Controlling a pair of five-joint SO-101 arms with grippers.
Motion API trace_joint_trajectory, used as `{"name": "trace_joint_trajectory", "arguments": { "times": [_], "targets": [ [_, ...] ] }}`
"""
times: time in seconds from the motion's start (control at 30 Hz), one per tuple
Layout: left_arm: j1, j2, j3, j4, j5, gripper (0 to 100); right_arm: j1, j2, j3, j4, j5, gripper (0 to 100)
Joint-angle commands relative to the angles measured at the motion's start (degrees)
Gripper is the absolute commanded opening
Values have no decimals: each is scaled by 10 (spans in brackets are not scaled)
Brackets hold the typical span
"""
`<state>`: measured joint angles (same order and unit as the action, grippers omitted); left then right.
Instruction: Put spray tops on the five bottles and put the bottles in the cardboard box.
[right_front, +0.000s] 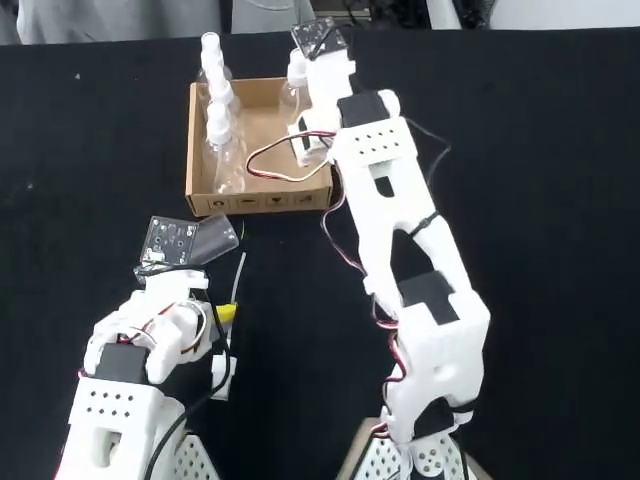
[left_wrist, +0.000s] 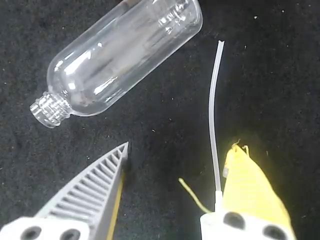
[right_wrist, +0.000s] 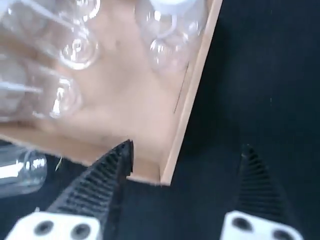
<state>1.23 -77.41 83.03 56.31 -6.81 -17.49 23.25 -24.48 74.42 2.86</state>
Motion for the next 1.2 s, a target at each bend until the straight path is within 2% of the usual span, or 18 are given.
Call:
{"name": "trace_joint_trajectory", "arguments": {
  "times": [0.0, 0.23, 0.4, 0.57, 0.8, 0.93, 1.17],
  "targets": [
    [6, -8, -6, -6, -1, 281, 0, -60, -18, 40, 25, 276],
    [-37, -9, -14, -6, 3, 281, -2, -106, -18, 113, 40, 276],
    [-44, -9, -19, -6, 4, 281, -40, -132, -18, 153, 40, 276],
    [-45, -9, -32, 19, 4, 281, -77, -145, -18, 198, 82, 276],
    [-124, -9, -48, 18, 7, 281, -106, -145, -23, 244, 126, 276],
    [-157, -9, -47, -4, 45, 281, -128, -145, -21, 259, 148, 276],
    [-196, -9, -44, -25, 53, 281, -156, -167, 0, 264, 152, 276]
  ]
}}
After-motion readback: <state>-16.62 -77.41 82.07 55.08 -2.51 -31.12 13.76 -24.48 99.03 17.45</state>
